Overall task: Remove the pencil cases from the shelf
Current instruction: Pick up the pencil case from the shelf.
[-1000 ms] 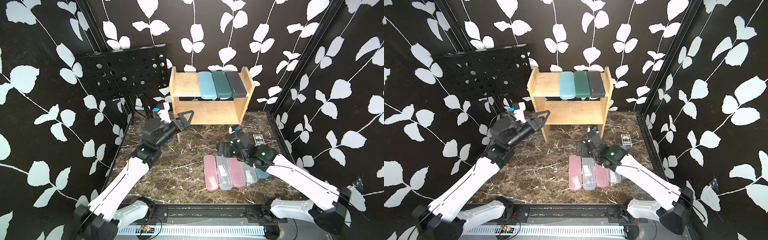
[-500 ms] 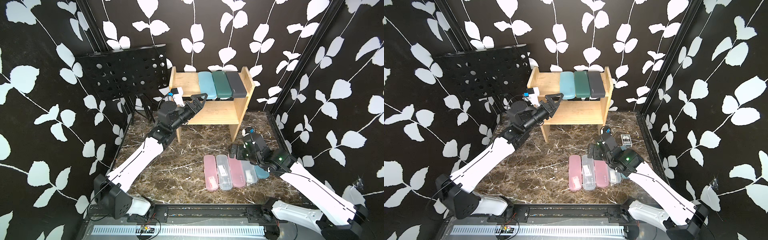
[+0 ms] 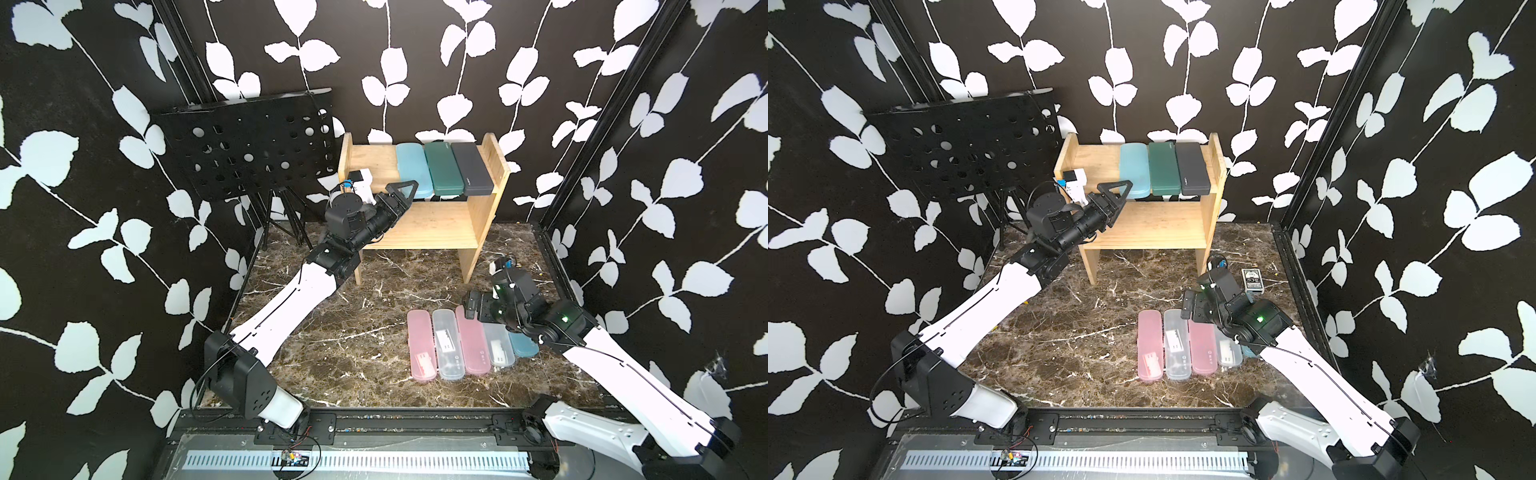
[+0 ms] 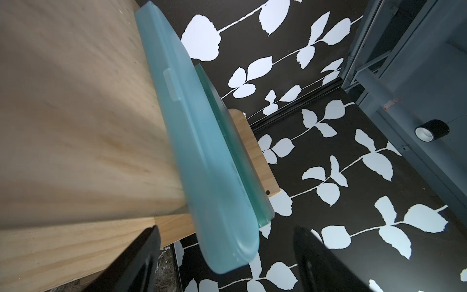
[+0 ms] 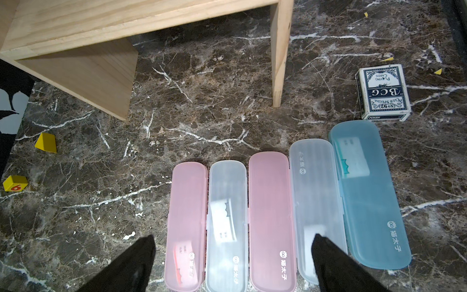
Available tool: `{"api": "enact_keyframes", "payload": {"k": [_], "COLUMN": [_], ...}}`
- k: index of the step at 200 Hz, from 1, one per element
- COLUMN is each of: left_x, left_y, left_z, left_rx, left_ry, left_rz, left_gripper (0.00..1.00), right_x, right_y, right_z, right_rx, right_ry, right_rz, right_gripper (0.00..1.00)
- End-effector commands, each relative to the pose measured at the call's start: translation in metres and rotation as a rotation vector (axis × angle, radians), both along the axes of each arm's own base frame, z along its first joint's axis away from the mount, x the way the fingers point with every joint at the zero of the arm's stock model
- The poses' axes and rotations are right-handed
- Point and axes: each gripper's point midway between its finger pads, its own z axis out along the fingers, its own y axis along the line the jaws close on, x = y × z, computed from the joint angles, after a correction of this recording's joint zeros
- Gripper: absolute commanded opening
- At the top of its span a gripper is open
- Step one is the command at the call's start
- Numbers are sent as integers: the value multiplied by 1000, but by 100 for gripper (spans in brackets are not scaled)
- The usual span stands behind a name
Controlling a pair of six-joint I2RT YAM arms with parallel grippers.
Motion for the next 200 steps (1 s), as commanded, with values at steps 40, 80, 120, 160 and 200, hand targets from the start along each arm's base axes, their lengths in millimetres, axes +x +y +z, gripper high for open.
{"api": "enact_keyframes", "payload": {"k": [40, 80, 120, 160, 200], "left_x": [-5, -5, -3, -3, -2], "left_y": [-2, -3, -3, -4, -5], "left_z": [15, 14, 12, 9, 6], "left_rx": [-27, -30, -30, -39, -47], "left_ry": [-14, -9, 4, 18, 23], "left_rz": [-18, -20, -19, -23, -22], "left_gripper": [73, 63, 57, 49, 42], "right_x": [-4, -5, -6, -7, -6], "right_y": [-5, -5, -5, -5, -4], "right_z": [-9, -12, -12, -14, -15], "right_rx": [-11, -9, -6, -7, -8], "right_ry": [18, 22, 25, 32, 35], "right_rz": [1, -1, 1, 3, 5], "right_gripper": [99, 100, 99, 99, 100]}}
